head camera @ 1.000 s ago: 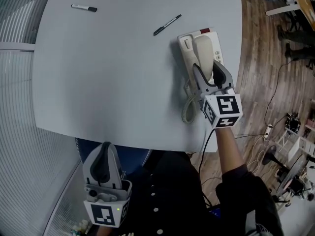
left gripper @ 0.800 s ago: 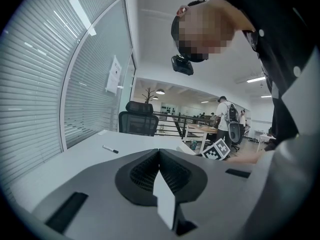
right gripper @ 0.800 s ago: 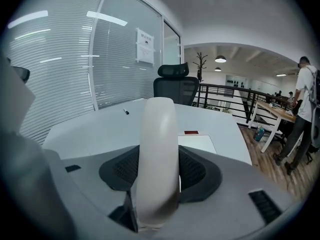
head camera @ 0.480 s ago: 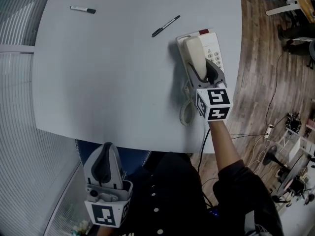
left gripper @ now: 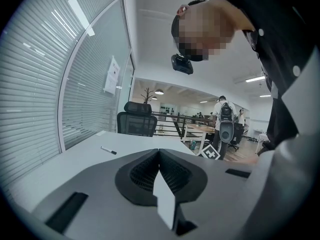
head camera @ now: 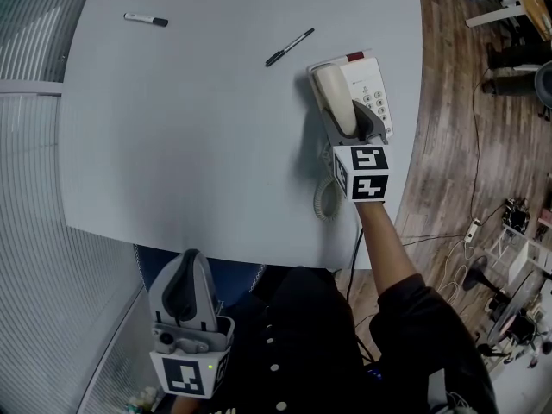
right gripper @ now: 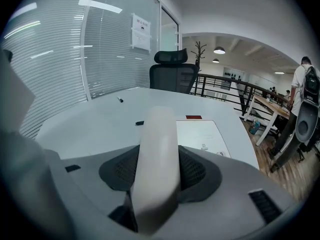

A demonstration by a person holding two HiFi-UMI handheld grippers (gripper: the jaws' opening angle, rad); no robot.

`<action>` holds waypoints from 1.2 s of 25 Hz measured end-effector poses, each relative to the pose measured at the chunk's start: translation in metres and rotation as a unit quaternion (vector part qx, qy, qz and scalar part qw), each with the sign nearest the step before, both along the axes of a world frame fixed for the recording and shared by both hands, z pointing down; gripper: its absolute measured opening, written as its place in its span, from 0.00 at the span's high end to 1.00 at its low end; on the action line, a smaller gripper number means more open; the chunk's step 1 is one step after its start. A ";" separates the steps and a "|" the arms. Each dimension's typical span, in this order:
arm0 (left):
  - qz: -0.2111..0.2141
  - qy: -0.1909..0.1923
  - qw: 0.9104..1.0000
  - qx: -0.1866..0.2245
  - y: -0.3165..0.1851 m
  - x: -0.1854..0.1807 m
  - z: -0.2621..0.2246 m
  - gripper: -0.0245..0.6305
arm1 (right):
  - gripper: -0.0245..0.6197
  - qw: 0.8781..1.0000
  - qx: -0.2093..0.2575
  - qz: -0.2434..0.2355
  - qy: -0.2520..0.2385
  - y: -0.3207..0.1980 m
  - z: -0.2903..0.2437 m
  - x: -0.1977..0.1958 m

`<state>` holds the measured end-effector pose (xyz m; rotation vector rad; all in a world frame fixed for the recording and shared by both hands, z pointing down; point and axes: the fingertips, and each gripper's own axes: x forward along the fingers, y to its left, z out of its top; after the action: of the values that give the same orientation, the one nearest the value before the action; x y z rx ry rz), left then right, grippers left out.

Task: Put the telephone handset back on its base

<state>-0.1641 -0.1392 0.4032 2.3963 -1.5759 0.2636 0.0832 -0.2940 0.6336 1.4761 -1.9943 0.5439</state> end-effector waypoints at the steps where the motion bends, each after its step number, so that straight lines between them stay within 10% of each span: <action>1: -0.001 0.002 1.000 0.000 -0.001 0.001 -0.001 0.94 | 0.61 1.000 -0.002 -0.002 0.002 0.000 0.002 -0.001; 24: 0.019 0.007 0.999 0.044 0.003 0.004 -0.027 0.94 | 0.49 0.999 0.023 -0.022 0.012 0.009 -0.048 -0.004; 30: 0.035 0.016 0.997 0.063 0.008 0.007 -0.037 0.94 | 0.64 0.997 0.067 -0.024 -0.001 0.031 -0.101 -0.015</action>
<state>-0.1574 -0.1316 0.3657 2.5408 -1.5393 0.1424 0.0685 -0.2630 0.5330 1.5027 -2.0973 0.3997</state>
